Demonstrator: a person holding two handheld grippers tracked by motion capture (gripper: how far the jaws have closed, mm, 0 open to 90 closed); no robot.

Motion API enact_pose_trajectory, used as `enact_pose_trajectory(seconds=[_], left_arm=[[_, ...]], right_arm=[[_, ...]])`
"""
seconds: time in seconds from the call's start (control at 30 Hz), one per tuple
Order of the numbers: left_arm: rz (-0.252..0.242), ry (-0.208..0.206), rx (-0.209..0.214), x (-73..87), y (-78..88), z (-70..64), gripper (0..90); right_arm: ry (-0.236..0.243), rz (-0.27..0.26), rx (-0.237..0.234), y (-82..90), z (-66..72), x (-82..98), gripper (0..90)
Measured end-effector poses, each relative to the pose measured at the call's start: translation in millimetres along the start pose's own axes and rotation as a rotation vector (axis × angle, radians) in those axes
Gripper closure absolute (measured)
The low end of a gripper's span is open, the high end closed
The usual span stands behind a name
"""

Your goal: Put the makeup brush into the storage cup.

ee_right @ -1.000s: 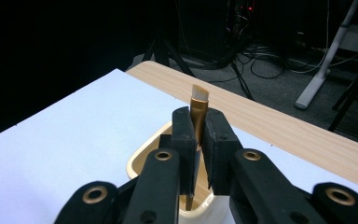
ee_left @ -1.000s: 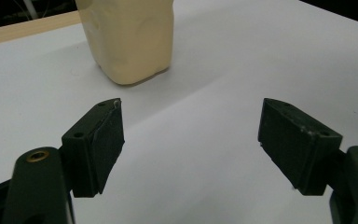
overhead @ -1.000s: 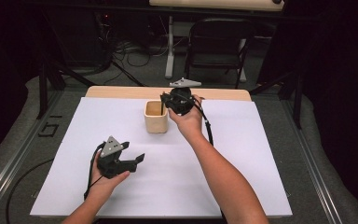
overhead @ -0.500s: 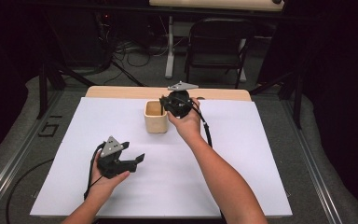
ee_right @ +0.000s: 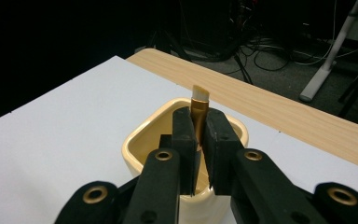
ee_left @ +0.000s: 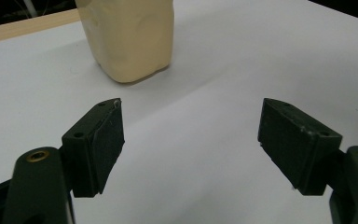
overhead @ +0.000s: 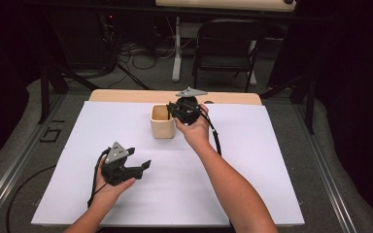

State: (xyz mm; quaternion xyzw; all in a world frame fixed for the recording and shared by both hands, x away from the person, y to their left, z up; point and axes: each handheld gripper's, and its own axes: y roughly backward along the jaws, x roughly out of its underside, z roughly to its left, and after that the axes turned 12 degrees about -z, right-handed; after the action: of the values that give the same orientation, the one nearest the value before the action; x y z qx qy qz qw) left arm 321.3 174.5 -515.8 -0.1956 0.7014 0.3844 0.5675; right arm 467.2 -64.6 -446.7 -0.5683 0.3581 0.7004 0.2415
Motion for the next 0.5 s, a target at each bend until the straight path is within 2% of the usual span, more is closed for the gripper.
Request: enact_pose_trajectory(seconds=[0.13,0.23,0.3,0.5], left_arm=[[-0.001,0.000,-0.001,-0.1,0.1,0.0,22.8],[-0.002,0.002,-0.001,-0.1,-0.1,0.3,22.8],[-0.003,0.003,-0.002,-0.2,0.0,0.2,22.8],[-0.006,0.010,-0.002,-0.3,-0.1,0.7,22.8]], right_arm=[[-0.016,-0.006,0.011,2.0,-0.7,0.3,60.9],[-0.032,-0.010,0.019,5.7,-2.3,0.0,52.8],[-0.022,-0.012,0.035,7.5,-2.5,-0.3,46.2],[0.008,0.015,0.061,11.4,-4.3,1.1,41.4]])
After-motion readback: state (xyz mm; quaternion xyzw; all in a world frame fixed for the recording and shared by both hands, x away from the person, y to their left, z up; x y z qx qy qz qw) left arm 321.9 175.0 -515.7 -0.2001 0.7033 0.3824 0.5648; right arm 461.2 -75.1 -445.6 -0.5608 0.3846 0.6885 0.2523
